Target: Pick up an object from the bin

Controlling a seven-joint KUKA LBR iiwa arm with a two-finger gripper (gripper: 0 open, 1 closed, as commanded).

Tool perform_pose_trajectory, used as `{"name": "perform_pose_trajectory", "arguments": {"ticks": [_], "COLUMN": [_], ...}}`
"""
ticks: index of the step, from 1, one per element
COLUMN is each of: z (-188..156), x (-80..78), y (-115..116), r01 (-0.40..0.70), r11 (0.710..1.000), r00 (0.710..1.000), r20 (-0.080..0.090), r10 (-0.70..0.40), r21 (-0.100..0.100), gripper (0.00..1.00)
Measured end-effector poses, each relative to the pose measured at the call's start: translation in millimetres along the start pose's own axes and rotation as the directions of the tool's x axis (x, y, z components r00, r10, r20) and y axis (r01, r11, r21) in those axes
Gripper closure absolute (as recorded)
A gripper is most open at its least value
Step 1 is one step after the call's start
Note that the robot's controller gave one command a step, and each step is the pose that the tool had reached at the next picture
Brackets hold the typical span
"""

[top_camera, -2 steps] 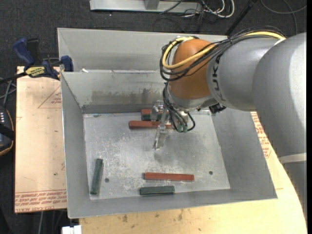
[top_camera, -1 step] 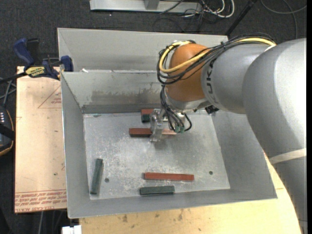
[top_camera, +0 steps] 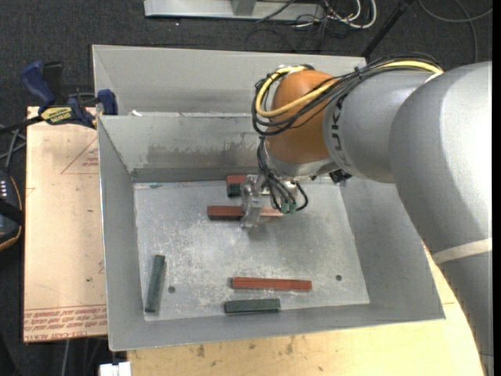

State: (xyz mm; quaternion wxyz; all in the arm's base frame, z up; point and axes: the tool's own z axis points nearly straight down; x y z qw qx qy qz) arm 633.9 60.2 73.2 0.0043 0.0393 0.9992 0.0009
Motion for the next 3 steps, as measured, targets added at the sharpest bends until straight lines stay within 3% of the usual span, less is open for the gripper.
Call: {"name": "perform_pose_trajectory", "arguments": {"ticks": [1, 2, 3], "z": [-45.1, -68.9, -68.9], "x": [20.8, 22.5, 22.5], "y": [7.0, 5.9, 6.0], "r01": [-0.01, -0.016, -0.016], "r11": [1.0, 1.0, 1.0], "r00": [1.0, 1.0, 1.0], "r20": [-0.013, -0.007, -0.007], "r10": [0.01, 0.016, 0.016], "r21": [0.003, 0.001, 0.001], "gripper": [1.0, 0.0, 0.0]}}
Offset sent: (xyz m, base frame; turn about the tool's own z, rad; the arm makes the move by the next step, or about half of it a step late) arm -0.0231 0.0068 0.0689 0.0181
